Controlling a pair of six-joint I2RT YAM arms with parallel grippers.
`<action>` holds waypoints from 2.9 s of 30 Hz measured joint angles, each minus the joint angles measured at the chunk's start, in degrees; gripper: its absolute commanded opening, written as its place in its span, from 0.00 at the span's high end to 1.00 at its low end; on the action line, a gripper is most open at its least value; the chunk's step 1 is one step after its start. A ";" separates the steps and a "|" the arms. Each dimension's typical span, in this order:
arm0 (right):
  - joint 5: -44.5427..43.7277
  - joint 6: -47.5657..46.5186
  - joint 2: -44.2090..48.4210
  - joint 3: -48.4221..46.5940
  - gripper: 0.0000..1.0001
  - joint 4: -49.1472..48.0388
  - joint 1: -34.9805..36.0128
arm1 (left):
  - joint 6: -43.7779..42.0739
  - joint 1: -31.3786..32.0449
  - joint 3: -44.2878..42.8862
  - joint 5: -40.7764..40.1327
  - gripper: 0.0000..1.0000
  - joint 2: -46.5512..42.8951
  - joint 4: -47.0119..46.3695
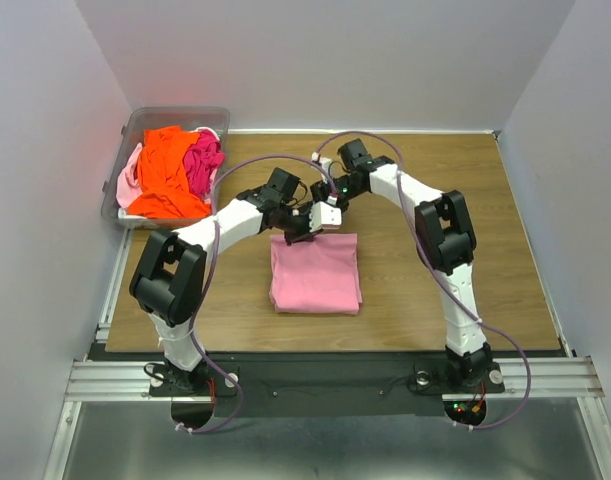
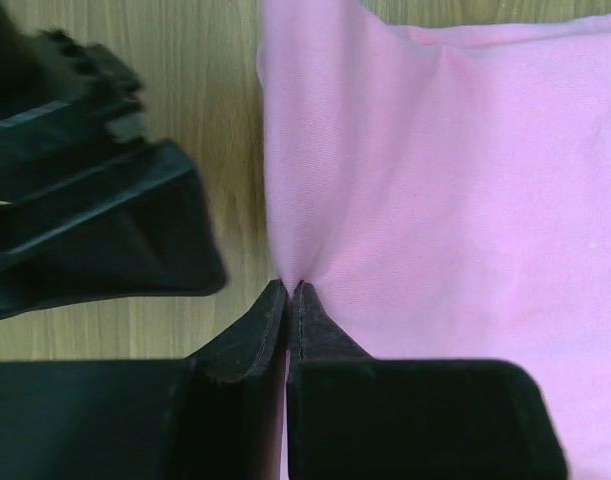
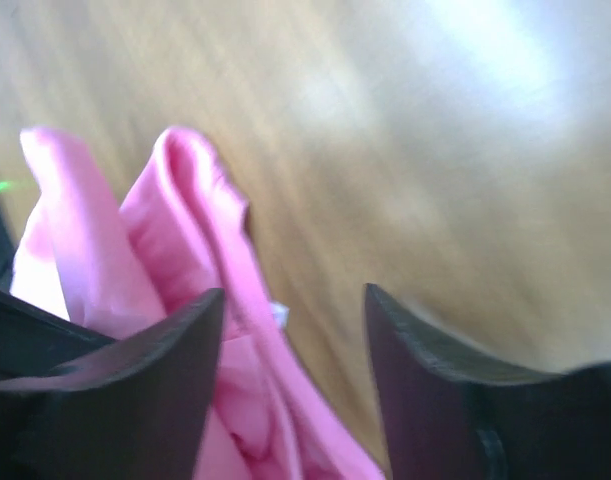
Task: Fold and stack the t-shirts
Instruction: Fold the tshirt
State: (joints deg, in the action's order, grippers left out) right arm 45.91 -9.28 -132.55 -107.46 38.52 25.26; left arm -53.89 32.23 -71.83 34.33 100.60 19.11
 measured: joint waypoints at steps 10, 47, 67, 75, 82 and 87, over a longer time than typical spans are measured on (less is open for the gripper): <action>-7.17 2.03 7.54 -2.29 0.34 -0.02 -7.67 | 7.19 -7.93 -7.63 -0.46 0.47 3.93 -0.68; 7.54 24.90 9.77 15.80 0.55 -17.40 -12.17 | 48.57 -21.14 -1.70 21.68 0.56 9.40 -15.89; 12.28 23.82 11.50 34.18 0.60 -19.37 -9.81 | 53.96 -19.93 11.82 27.06 0.62 12.37 -21.31; 12.76 25.90 26.77 34.49 0.57 -17.92 -8.28 | 42.95 -16.90 11.72 26.43 0.61 -1.86 -8.81; 14.27 26.43 28.74 38.82 0.57 -20.06 -0.50 | 46.51 -9.79 16.76 28.68 0.60 -5.86 -13.00; 13.53 25.59 16.98 40.17 0.60 -19.98 0.46 | 49.68 -12.17 18.10 28.09 0.60 7.39 -13.73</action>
State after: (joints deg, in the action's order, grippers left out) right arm 59.44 16.32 -115.57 -67.29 18.55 25.71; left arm -4.21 20.05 -53.74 62.41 107.98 5.39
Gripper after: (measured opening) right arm 0.418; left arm 0.396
